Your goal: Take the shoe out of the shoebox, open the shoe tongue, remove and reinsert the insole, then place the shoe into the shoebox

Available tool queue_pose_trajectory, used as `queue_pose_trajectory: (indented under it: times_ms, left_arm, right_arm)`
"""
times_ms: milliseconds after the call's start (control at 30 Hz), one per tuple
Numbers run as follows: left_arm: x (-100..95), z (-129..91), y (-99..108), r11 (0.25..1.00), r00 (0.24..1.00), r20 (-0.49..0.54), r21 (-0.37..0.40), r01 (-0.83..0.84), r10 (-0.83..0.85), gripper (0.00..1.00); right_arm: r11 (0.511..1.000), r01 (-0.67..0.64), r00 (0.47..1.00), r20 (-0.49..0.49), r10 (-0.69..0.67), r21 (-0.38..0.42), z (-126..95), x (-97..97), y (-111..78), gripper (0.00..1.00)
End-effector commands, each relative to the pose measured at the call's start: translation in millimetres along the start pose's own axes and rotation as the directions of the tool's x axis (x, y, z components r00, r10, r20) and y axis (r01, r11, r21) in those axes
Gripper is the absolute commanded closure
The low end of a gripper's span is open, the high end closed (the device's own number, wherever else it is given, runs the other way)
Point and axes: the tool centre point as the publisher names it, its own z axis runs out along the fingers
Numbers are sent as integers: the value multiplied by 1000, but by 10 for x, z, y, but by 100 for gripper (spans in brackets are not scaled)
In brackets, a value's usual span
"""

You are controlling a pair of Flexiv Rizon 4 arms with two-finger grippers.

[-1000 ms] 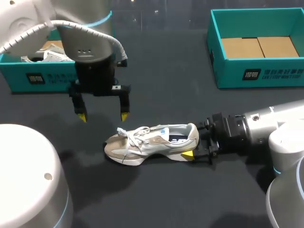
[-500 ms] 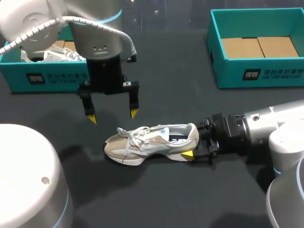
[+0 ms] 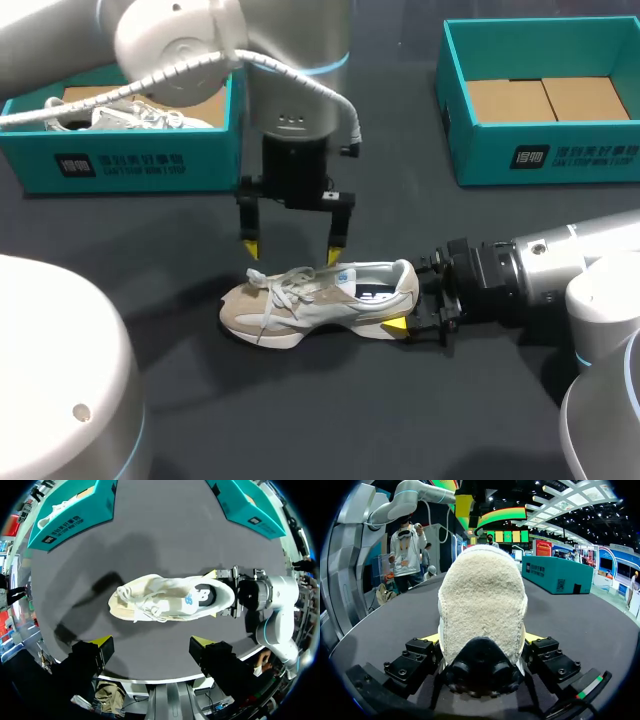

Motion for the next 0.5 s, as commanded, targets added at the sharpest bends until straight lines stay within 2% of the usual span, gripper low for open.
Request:
queue_pose_trajectory:
  times_ms: [33, 67, 133, 167, 333, 500]
  left_arm:
    - [215, -3, -45, 1000, 996, 84, -15, 1, 1, 0]
    - [215, -3, -45, 1000, 996, 84, -15, 1, 1, 0]
    - [333, 55, -81, 1000, 993, 116, 31, -1, -2, 0]
    - [388, 75, -112, 1000, 993, 117, 13, -11, 10, 0]
    - [624, 259, -261, 999, 988, 151, 28, 40, -44, 0]
    - [727, 458, -340, 996, 981, 169, 32, 89, -93, 0]
  right_arm:
    - [1000, 0, 1000, 2, 0, 3, 13, 20, 1, 100]
    - [1000, 0, 1000, 2, 0, 3, 13, 20, 1, 100]
    - [1000, 0, 1000, 2, 0, 3, 13, 20, 1, 100]
    - [1000, 0, 1000, 2, 0, 3, 13, 20, 1, 100]
    - [1000, 0, 1000, 2, 0, 3, 13, 20, 1, 100]
    - [1000, 0, 1000, 2, 0, 3, 13, 20, 1, 100]
